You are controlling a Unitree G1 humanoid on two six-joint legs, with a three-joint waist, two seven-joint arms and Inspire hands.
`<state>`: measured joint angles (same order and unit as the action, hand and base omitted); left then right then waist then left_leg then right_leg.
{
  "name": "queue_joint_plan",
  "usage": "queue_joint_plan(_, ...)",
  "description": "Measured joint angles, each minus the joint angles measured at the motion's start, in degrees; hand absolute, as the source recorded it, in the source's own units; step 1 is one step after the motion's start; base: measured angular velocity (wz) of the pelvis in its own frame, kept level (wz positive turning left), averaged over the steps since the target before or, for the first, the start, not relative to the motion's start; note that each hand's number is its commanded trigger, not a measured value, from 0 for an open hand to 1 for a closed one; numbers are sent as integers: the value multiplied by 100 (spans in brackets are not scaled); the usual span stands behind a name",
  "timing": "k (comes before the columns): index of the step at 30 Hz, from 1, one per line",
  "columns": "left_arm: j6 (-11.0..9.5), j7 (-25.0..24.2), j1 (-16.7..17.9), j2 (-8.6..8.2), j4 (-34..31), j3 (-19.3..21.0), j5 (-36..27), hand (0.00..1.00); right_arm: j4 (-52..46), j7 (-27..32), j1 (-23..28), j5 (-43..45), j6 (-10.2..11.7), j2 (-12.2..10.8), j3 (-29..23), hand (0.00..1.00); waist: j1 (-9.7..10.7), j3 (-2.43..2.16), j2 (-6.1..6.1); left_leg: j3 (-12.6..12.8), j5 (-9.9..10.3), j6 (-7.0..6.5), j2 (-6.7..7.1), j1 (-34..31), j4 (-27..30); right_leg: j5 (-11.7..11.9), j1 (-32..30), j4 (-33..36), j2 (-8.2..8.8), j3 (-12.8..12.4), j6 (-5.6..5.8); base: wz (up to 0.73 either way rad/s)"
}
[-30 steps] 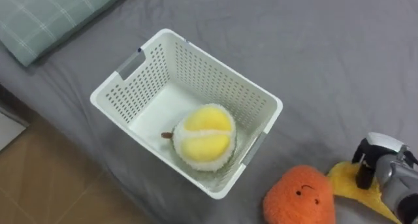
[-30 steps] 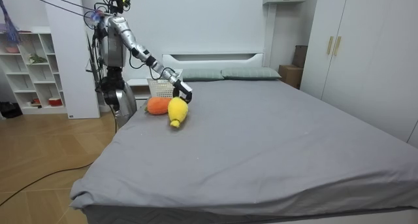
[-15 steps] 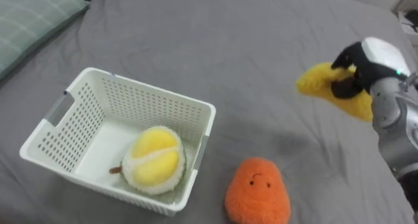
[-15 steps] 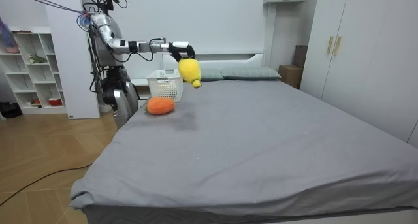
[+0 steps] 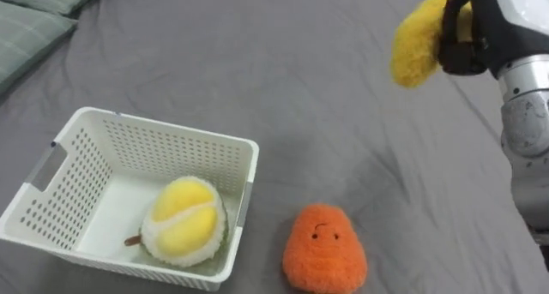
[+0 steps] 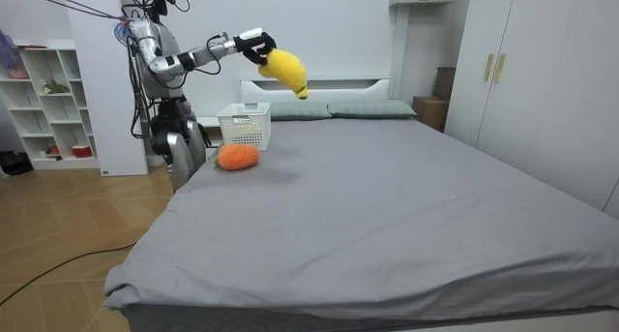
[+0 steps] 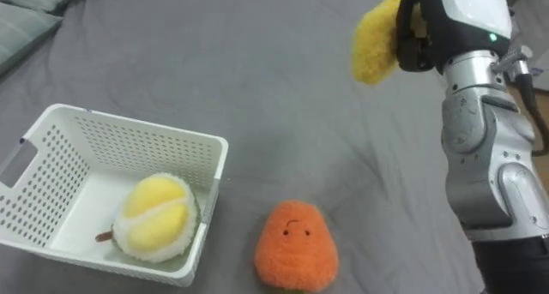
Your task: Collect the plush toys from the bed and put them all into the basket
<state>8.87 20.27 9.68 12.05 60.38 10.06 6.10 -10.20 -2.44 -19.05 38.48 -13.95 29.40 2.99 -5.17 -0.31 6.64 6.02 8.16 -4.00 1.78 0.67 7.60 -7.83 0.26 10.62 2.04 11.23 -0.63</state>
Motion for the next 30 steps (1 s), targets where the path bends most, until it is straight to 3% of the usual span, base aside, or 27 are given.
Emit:
queue_joint_plan(3,-32,37,-8,-5,-14,-24,102,0,-484,-189,0,-5,-44,-78,137,100,-89,0,15,-3,3,2,-8,8,-1,0,25,-3,1,30,0,4)
queue_joint_plan(6,-76,37,-9,-4,-18,-25,164,0,-715,-376,0,-163,-43,-175,368,100,-224,31,-14,-64,20,3,-8,82,-9,-3,119,-8,5,94,5,9)
queue_joint_plan(10,-88,37,11,-42,-73,-25,363,0,-1019,-766,-1,-224,-43,-559,607,100,-454,27,8,-72,22,4,-5,74,-14,-4,117,-7,4,68,5,1)
queue_joint_plan(16,-68,30,10,-50,-68,-217,388,0,-1080,-1139,-2,-242,-95,-1141,1313,100,-686,38,-5,-302,20,6,7,30,7,-5,178,-20,9,237,7,17)
queue_joint_plan(21,-62,35,8,-99,-94,-372,720,0,-1047,-1394,-1,-250,-112,-1517,1986,100,-1091,32,10,-330,17,12,12,15,28,-4,182,-102,8,308,7,8)
queue_joint_plan(24,-47,36,-100,-135,55,-552,716,0,-807,-1541,-2,-256,-112,-1765,2453,100,-1214,64,-27,-478,16,11,31,18,30,-7,277,-133,26,454,12,23)
queue_joint_plan(26,-40,32,-293,-158,196,-693,717,0,-574,-1686,-11,-334,-114,-1964,2695,100,-1421,78,-7,-516,15,12,56,-12,27,-10,268,-205,32,456,17,6)
queue_joint_plan(30,-39,32,-339,-194,207,-706,721,0,-401,-1940,-12,-467,-108,-2066,3070,100,-1567,109,-13,-602,16,5,92,-53,16,-25,265,-206,54,486,40,7)
